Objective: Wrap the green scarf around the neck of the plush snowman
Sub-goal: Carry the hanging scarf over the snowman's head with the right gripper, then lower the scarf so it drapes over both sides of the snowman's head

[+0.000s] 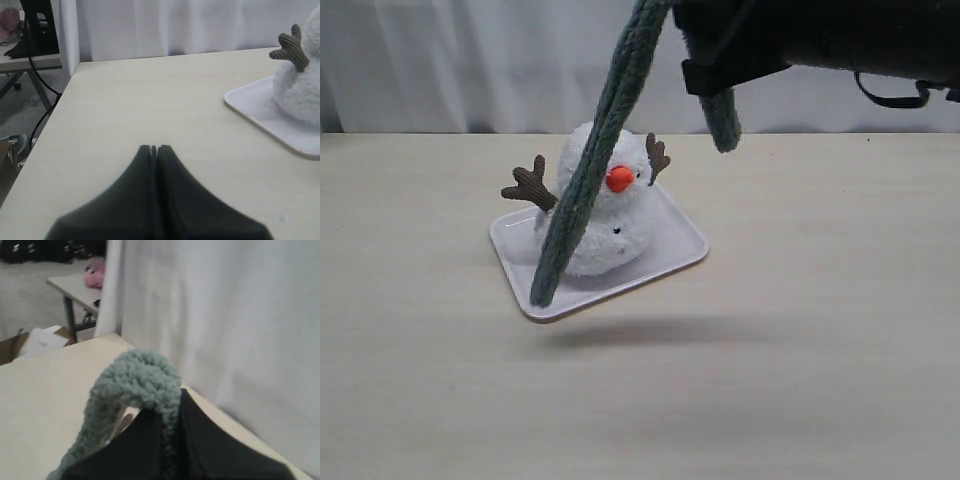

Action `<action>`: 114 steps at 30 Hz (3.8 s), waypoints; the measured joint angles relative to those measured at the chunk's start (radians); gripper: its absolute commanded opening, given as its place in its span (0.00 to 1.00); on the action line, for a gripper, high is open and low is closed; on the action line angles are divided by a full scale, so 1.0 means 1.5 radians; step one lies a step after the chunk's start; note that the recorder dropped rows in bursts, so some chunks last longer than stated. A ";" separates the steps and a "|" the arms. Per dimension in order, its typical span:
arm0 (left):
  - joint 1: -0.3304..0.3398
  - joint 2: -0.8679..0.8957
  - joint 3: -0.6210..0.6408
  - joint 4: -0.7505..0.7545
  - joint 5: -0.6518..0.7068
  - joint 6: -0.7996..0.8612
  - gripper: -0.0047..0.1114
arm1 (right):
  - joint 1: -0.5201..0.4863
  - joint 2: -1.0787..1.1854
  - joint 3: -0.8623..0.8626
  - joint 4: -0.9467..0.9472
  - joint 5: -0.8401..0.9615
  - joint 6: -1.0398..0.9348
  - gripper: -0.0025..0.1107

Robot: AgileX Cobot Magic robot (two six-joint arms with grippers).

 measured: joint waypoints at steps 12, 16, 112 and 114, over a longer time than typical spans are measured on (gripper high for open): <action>0.000 0.000 0.000 0.000 0.000 0.000 0.04 | 0.001 0.068 -0.148 -0.819 0.203 0.729 0.06; 0.000 0.000 0.000 0.000 0.000 0.000 0.04 | 0.001 0.068 -0.152 -0.805 0.240 0.728 0.06; 0.000 0.000 0.000 0.000 0.001 0.000 0.04 | 0.058 0.391 -0.287 -0.817 -0.082 0.684 0.06; 0.000 0.000 0.000 0.000 0.001 0.000 0.04 | 0.058 0.396 -0.304 -0.817 -0.041 0.700 0.06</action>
